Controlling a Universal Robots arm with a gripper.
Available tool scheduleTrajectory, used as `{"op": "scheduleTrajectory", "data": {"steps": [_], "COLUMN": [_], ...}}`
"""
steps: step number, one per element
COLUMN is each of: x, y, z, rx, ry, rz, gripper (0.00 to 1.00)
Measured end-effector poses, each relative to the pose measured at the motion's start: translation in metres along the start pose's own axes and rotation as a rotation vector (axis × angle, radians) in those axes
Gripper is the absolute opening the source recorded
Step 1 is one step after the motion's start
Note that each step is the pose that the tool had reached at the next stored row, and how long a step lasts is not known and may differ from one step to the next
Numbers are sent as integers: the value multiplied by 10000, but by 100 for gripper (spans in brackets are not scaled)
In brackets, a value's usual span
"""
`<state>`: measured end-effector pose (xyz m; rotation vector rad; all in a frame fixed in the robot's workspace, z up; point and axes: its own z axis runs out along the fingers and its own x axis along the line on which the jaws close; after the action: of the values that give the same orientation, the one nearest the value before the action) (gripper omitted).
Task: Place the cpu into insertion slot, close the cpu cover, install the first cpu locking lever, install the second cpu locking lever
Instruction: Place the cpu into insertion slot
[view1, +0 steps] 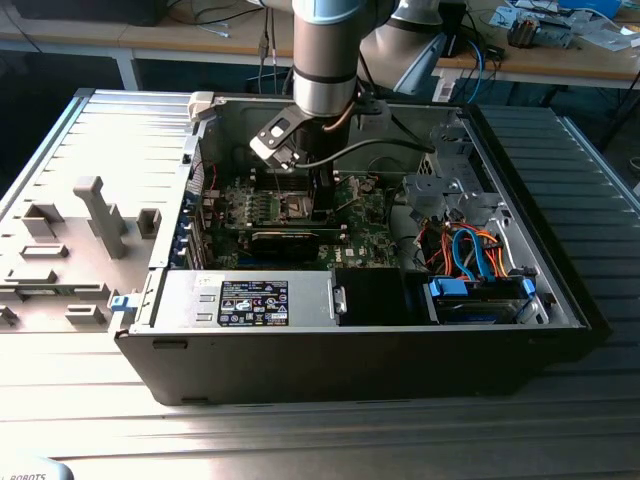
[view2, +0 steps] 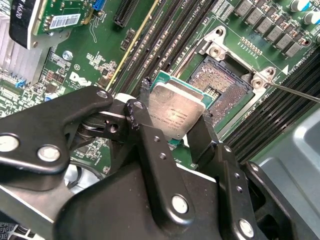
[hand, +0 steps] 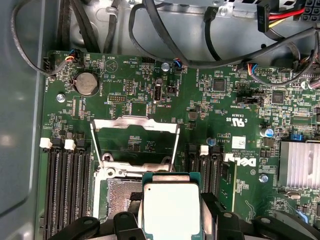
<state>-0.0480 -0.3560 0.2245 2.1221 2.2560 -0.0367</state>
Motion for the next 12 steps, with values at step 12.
{"op": "scheduleTrajectory", "data": {"steps": [12], "x": [1], "y": [0], "z": [26], "rx": [-1], "ry": [1], "rz": [0], "gripper": [54]}}
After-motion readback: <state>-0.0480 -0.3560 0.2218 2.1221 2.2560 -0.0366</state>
